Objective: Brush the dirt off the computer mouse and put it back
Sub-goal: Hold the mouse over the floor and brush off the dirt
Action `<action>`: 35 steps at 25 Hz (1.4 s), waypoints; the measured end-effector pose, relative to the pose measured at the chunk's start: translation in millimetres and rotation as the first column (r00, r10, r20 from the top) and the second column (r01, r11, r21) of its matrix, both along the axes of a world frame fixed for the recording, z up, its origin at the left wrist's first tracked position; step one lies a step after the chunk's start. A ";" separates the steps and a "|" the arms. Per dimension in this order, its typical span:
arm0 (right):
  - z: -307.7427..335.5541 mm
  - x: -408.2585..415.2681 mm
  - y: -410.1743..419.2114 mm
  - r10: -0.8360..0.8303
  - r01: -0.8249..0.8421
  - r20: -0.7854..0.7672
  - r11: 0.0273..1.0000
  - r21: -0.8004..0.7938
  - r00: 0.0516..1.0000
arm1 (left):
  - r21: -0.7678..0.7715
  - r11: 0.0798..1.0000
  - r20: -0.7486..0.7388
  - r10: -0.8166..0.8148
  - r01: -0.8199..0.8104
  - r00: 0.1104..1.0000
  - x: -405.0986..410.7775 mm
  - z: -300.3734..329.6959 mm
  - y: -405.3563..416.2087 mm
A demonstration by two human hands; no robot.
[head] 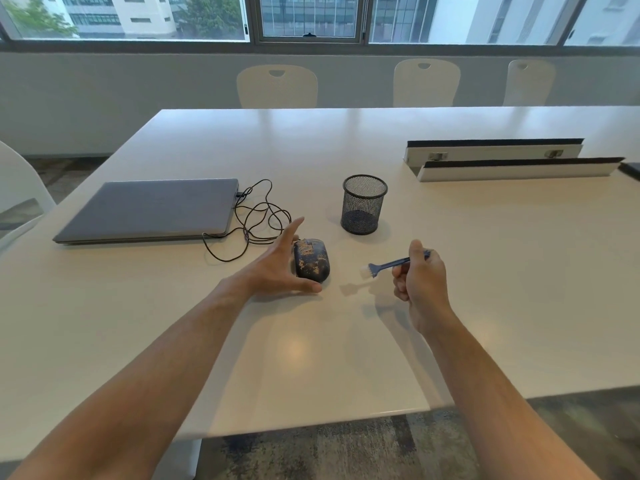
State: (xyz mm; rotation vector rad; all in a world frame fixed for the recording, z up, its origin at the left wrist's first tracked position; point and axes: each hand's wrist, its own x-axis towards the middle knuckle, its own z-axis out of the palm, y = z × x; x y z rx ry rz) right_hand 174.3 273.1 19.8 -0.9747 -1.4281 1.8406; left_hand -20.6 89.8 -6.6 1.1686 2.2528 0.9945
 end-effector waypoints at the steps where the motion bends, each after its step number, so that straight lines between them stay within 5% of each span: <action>1: -1.1 0.3 -1.4 0.004 -0.004 0.007 1.000 -0.005 1.000 | 0.007 1.000 0.010 -0.007 0.007 1.000 0.0 -1.1 1.8; 18: -3.1 8.1 -4.3 0.030 -0.032 -0.016 0.994 -0.104 0.999 | 0.170 0.984 0.011 0.048 -0.050 0.999 35.4 2.3 -3.5; 35: 8.3 55.0 -82.3 0.064 -0.083 -0.113 0.981 -0.173 0.991 | 0.245 0.969 -0.026 -0.006 0.012 1.000 139.0 12.6 -105.7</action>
